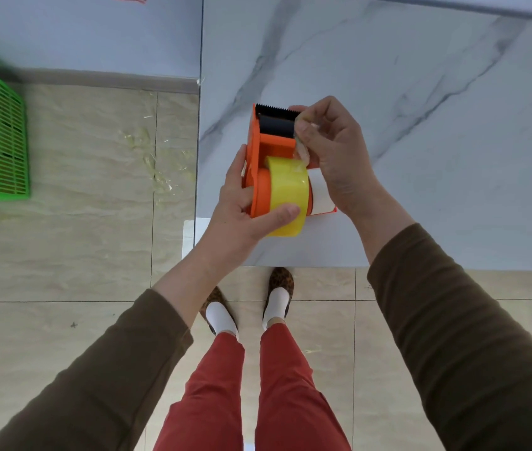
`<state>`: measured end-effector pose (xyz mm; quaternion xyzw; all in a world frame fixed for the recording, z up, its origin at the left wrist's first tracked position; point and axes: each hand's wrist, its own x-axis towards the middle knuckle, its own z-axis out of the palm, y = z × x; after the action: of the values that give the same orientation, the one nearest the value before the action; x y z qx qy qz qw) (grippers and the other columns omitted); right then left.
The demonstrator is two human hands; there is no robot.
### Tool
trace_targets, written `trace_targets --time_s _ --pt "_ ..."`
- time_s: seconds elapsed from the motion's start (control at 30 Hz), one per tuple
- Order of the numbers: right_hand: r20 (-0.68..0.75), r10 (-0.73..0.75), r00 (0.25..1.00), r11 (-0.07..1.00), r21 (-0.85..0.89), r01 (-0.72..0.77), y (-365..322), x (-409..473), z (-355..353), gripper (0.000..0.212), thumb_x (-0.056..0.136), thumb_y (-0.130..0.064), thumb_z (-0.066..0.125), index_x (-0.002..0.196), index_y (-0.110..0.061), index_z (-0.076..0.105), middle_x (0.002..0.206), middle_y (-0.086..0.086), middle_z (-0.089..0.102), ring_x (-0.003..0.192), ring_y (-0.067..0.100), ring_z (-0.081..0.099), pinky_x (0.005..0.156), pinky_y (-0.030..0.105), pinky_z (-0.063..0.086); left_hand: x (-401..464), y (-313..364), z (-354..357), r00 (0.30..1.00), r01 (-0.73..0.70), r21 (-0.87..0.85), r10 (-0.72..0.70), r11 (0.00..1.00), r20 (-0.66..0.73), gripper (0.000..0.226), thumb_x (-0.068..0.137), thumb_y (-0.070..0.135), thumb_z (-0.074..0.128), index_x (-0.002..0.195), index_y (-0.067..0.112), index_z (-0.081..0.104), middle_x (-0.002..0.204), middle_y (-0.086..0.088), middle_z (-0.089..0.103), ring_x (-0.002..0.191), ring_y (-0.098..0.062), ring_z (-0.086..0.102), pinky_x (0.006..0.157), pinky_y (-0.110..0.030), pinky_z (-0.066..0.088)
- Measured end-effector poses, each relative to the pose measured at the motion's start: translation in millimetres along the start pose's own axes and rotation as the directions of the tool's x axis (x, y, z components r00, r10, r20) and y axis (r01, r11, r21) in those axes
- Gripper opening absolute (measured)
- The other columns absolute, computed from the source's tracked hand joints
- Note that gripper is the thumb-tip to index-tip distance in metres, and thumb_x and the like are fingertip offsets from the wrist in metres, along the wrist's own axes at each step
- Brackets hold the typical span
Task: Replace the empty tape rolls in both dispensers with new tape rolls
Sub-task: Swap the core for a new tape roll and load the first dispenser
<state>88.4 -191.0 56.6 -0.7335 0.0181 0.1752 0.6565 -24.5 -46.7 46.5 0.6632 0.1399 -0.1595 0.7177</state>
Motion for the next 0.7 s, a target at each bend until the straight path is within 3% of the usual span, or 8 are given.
trace_targets --time_s 0.07,0.17,0.23,0.27,0.33,0.43,0.6,0.7 --pt "0.008 -0.013 1.000 1.000 -0.027 0.013 -0.1 0.8 -3.1 0.008 0.098 0.004 0.057 0.099 -0.002 0.052 0.122 0.041 0.060 0.124 0.026 0.064 0.093 0.042 0.054 0.3 -2.5 -2.2 1.000 -0.001 0.110 -0.002 0.994 0.028 0.032 0.076 0.054 0.077 0.101 0.034 0.080 0.178 0.012 0.008 0.158 -0.029 0.033 0.116 -0.060 0.048" --pt "0.007 -0.021 1.000 0.998 -0.058 0.022 -0.9 1.4 -8.9 0.008 0.096 0.006 0.058 0.097 -0.001 0.055 0.118 0.042 0.060 0.129 0.023 0.061 0.105 0.048 0.052 -0.5 -1.5 -1.3 0.999 -0.014 0.098 0.011 0.995 0.037 0.032 0.081 0.058 0.071 0.112 0.053 0.077 0.177 0.009 0.013 0.157 -0.026 0.033 0.117 -0.060 0.046" --pt "0.003 -0.048 0.999 0.992 -0.118 0.048 -1.7 3.3 -10.6 0.004 0.094 0.006 0.060 0.095 0.003 0.058 0.112 0.039 0.064 0.125 0.023 0.064 0.104 0.047 0.053 2.8 -6.2 -1.1 0.999 0.022 0.085 -0.025 0.996 0.030 0.083 0.080 0.058 0.070 0.158 0.051 0.040 0.169 -0.005 0.029 0.153 -0.030 0.041 0.116 -0.059 0.047" --pt "0.001 -0.070 0.998 0.987 -0.148 0.069 -2.1 4.5 -11.4 0.002 0.093 0.006 0.061 0.094 0.005 0.059 0.107 0.035 0.067 0.123 0.024 0.065 0.102 0.046 0.055 3.8 -7.9 -0.7 0.999 0.036 0.102 -0.040 0.994 0.029 0.104 0.079 0.058 0.069 0.168 0.040 0.017 0.164 -0.006 0.036 0.150 -0.028 0.045 0.115 -0.056 0.049" --pt "-0.001 -0.107 0.994 0.981 -0.160 0.105 -3.2 5.4 -13.2 0.003 0.093 0.005 0.061 0.092 0.003 0.060 0.101 0.029 0.068 0.119 0.026 0.067 0.097 0.047 0.057 6.2 -8.7 0.0 0.999 0.031 0.150 -0.035 0.988 0.024 0.117 0.080 0.058 0.068 0.170 0.030 -0.001 0.158 -0.004 0.045 0.143 -0.018 0.054 0.111 -0.043 0.054" --pt "-0.070 -0.100 0.992 0.992 -0.083 0.094 -3.0 4.7 -12.4 0.013 0.096 0.003 0.059 0.088 -0.007 0.054 0.107 0.028 0.072 0.113 0.030 0.070 0.094 0.053 0.058 4.3 -5.2 3.9 1.000 0.022 0.120 -0.023 0.993 0.015 0.114 0.086 0.051 0.069 0.171 0.021 -0.001 0.154 0.013 0.049 0.130 0.001 0.060 0.099 -0.024 0.057" --pt "-0.110 -0.154 0.982 0.965 -0.230 0.126 0.3 5.8 -5.8 0.011 0.092 -0.001 0.064 0.086 -0.007 0.057 0.099 0.016 0.074 0.109 0.014 0.072 0.088 0.044 0.061 -0.7 -7.6 9.5 0.998 0.044 0.260 -0.057 0.964 0.041 0.106 0.085 0.059 0.063 0.165 0.001 0.027 0.141 0.054 0.016 0.142 0.016 0.030 0.123 -0.028 0.039" --pt "-0.037 -0.122 0.992 0.977 -0.181 0.113 -1.6 8.8 -6.4 0.011 0.094 0.000 0.064 0.088 -0.004 0.056 0.101 0.023 0.075 0.106 0.015 0.074 0.090 0.044 0.061 -5.4 -9.6 7.2 1.000 0.020 0.250 -0.021 0.968 0.000 0.112 0.084 0.064 0.062 0.169 0.006 0.018 0.135 0.064 0.021 0.139 0.022 0.031 0.122 -0.028 0.042"
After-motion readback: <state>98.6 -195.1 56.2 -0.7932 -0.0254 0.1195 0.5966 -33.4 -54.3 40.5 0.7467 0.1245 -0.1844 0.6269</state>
